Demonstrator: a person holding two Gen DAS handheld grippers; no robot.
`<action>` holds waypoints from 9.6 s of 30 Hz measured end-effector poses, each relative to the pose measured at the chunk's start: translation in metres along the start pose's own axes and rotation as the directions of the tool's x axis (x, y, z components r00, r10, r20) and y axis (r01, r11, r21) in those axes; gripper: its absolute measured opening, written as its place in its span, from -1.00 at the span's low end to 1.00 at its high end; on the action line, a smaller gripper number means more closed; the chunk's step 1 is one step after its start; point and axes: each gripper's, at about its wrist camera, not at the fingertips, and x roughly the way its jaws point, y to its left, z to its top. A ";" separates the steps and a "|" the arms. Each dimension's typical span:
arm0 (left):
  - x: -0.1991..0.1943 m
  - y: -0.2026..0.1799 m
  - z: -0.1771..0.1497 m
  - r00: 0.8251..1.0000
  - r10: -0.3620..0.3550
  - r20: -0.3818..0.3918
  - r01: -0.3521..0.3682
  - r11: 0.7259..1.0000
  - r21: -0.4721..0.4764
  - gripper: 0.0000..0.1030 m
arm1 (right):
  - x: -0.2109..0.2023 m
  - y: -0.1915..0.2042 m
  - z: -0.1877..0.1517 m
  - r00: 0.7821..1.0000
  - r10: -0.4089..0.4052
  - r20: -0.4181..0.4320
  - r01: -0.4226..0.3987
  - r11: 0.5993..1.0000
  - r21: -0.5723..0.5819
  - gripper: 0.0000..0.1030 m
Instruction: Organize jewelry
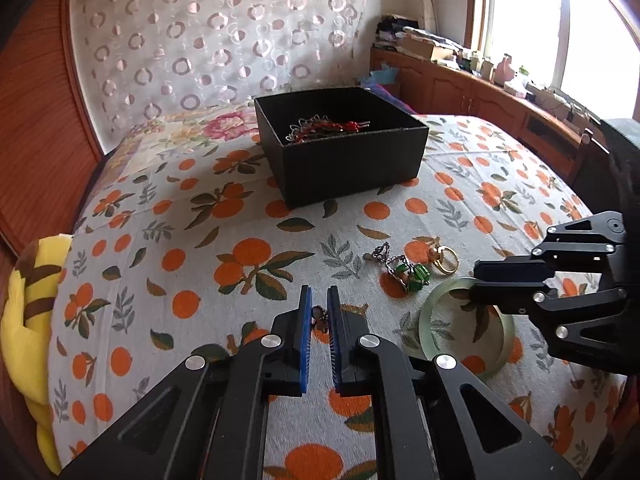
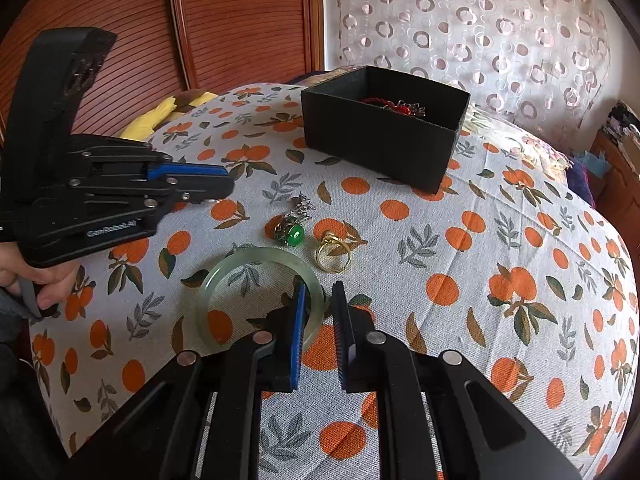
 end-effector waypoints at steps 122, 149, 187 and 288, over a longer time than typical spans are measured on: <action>0.010 0.008 0.023 0.996 -0.087 -0.030 0.086 0.996 -0.017 -0.41 | 0.021 -0.005 0.028 0.999 0.015 -0.029 -0.018 0.994 -0.108 -0.34; 0.038 -0.025 0.034 0.988 -0.141 -0.071 0.143 0.989 0.037 -0.42 | 0.006 -0.032 0.021 1.000 -0.022 0.004 0.022 0.998 -0.054 -0.58; -0.015 0.002 0.123 0.979 -0.105 0.175 0.106 0.994 0.007 -0.88 | -0.003 -0.077 0.108 0.979 -0.088 0.186 0.085 0.996 0.021 -0.58; -0.121 -0.008 0.014 0.947 0.181 0.264 -0.139 0.976 -0.169 0.85 | -0.138 -0.022 0.007 0.862 -0.337 0.378 0.210 0.917 0.340 0.95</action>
